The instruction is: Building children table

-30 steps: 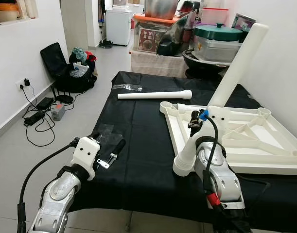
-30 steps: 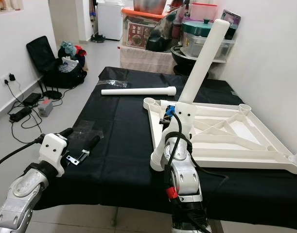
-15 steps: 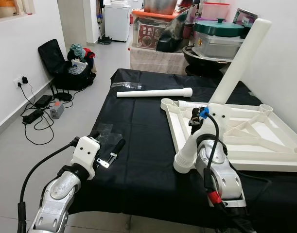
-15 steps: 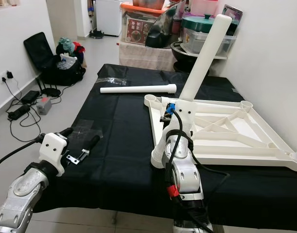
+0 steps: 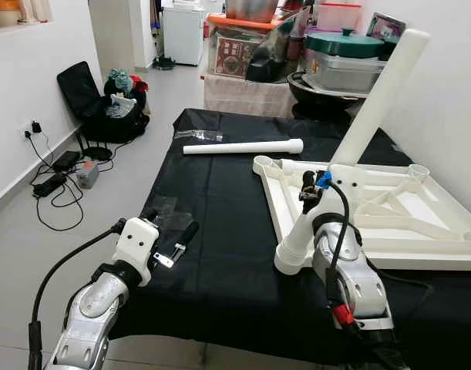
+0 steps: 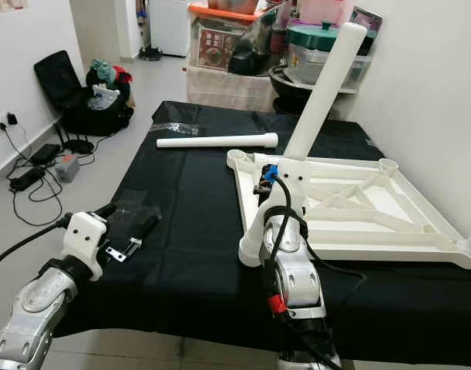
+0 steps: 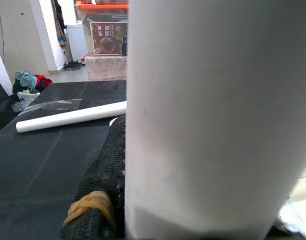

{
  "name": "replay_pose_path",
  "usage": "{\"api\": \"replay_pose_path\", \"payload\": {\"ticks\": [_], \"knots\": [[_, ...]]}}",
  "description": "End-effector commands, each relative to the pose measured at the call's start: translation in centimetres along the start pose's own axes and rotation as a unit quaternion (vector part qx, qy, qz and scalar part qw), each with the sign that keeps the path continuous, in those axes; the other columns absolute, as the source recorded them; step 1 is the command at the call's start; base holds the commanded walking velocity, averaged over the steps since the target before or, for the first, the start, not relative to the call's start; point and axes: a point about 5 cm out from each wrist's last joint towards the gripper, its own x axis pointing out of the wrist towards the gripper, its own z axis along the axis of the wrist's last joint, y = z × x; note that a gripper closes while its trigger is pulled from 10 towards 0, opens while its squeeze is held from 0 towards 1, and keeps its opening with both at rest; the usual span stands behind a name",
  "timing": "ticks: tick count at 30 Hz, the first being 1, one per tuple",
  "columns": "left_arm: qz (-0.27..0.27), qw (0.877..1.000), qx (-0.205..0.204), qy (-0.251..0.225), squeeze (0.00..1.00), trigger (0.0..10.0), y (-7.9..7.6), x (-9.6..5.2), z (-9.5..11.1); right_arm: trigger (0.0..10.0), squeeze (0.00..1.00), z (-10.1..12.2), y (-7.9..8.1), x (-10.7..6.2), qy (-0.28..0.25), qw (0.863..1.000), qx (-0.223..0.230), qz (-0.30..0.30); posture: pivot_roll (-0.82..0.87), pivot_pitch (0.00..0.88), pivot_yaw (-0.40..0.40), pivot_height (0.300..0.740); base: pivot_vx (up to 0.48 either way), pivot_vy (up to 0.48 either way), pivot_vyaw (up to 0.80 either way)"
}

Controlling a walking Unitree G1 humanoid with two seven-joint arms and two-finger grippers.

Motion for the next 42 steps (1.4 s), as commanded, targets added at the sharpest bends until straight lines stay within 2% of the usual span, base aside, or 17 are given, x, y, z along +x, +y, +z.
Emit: {"api": "replay_pose_path", "payload": {"ticks": [1,3,4,6,7,10,12,14,16,17,22,24,25,27,30,33,42], "knots": [[-0.002,1.000,0.000,0.000,0.00,10.0,-0.2,0.2,-0.1,10.0,0.00,-5.5,-1.1,-0.5,0.124,0.989,-0.077,-0.004,0.09,0.000,-0.113,0.740,0.000,0.000,0.00],[-0.002,1.000,0.000,0.000,0.00,10.0,-0.2,0.2,-0.1,10.0,0.00,-5.3,-1.1,-0.5,0.119,0.990,-0.072,0.000,0.09,0.000,-0.113,0.740,0.000,0.000,0.00],[-0.004,1.000,0.000,0.000,0.00,10.0,-0.2,0.3,-0.1,10.0,1.00,-4.7,-1.0,-0.5,0.104,0.993,-0.058,0.009,0.09,0.000,-0.109,0.740,0.000,0.000,0.00],[-0.004,1.000,0.000,0.000,0.00,10.0,-0.2,0.3,-0.1,10.0,1.00,-4.7,-1.0,-0.5,0.104,0.993,-0.058,0.009,0.09,0.000,-0.109,0.740,0.000,0.000,0.00],[-0.005,1.000,0.000,0.001,0.00,10.0,-0.2,0.3,-0.2,10.0,1.00,-3.9,-1.1,-0.4,0.076,0.996,-0.029,0.025,0.08,0.000,-0.106,0.740,0.000,0.000,0.00],[-0.006,1.000,0.000,0.000,0.00,10.0,-0.3,0.4,-0.2,10.0,1.00,-3.3,-1.4,-0.3,0.054,0.998,-0.002,0.045,0.08,0.000,-0.106,0.740,0.000,0.000,0.00],[-0.007,1.000,0.001,0.000,0.00,10.0,-0.2,0.4,-0.2,10.0,1.00,-2.5,-3.1,-0.1,0.015,0.998,0.017,0.062,0.08,0.000,-0.104,0.740,0.000,0.000,0.00],[-0.007,1.000,0.001,0.001,0.00,10.0,-0.1,0.4,-0.2,10.0,0.95,-2.4,-3.9,0.0,0.011,0.998,0.013,0.067,0.08,0.000,-0.101,0.740,0.000,0.000,0.00],[-0.007,1.000,0.002,0.001,0.00,10.0,-0.1,0.4,-0.2,10.0,0.95,-2.3,-4.3,0.1,0.009,0.997,0.009,0.070,0.08,0.000,-0.101,0.740,0.000,0.000,0.00],[-0.009,1.000,0.003,0.001,0.00,10.0,0.0,0.4,-0.2,10.0,0.00,-1.2,-5.3,0.5,-0.013,0.994,0.021,0.102,0.08,0.000,-0.099,0.740,0.000,0.000,0.00],[-0.011,1.000,0.004,0.001,0.00,10.0,-0.1,0.5,-0.2,10.0,0.00,-0.2,-6.0,0.9,-0.030,0.989,0.024,0.141,0.08,0.000,-0.098,0.740,0.000,0.000,0.00],[-0.013,1.000,0.007,0.000,0.00,10.0,0.1,0.6,-0.1,10.0,0.00,1.2,-6.8,1.6,-0.046,0.978,0.018,0.204,0.09,0.000,-0.099,0.740,0.000,0.000,0.00],[-0.013,1.000,0.007,0.000,0.00,10.0,0.1,0.6,-0.1,10.0,0.00,1.2,-6.8,1.6,-0.046,0.978,0.018,0.204,0.09,0.000,-0.099,0.740,0.000,0.000,0.00],[-0.014,1.000,0.009,-0.001,0.00,10.0,0.3,0.6,-0.1,10.0,0.00,2.3,-7.2,2.0,-0.058,0.962,0.016,0.267,0.10,0.000,-0.104,0.740,0.000,0.000,0.00],[-0.015,1.000,0.010,-0.001,0.00,10.0,0.3,0.5,-0.1,10.0,0.00,2.7,-7.3,2.1,-0.059,0.956,0.014,0.287,0.10,0.000,-0.106,0.740,0.000,0.000,0.00],[-0.018,1.000,0.011,-0.001,0.00,10.0,0.2,0.5,-0.1,10.0,0.00,3.8,-7.2,2.7,-0.064,0.935,0.003,0.350,0.10,0.000,-0.108,0.740,0.000,0.000,0.00],[-0.023,1.000,0.011,-0.003,0.00,10.0,0.0,0.5,-0.1,10.0,0.00,4.6,-6.7,3.5,-0.065,0.922,0.036,0.379,0.11,0.000,-0.118,0.740,0.000,0.000,0.00]]}}
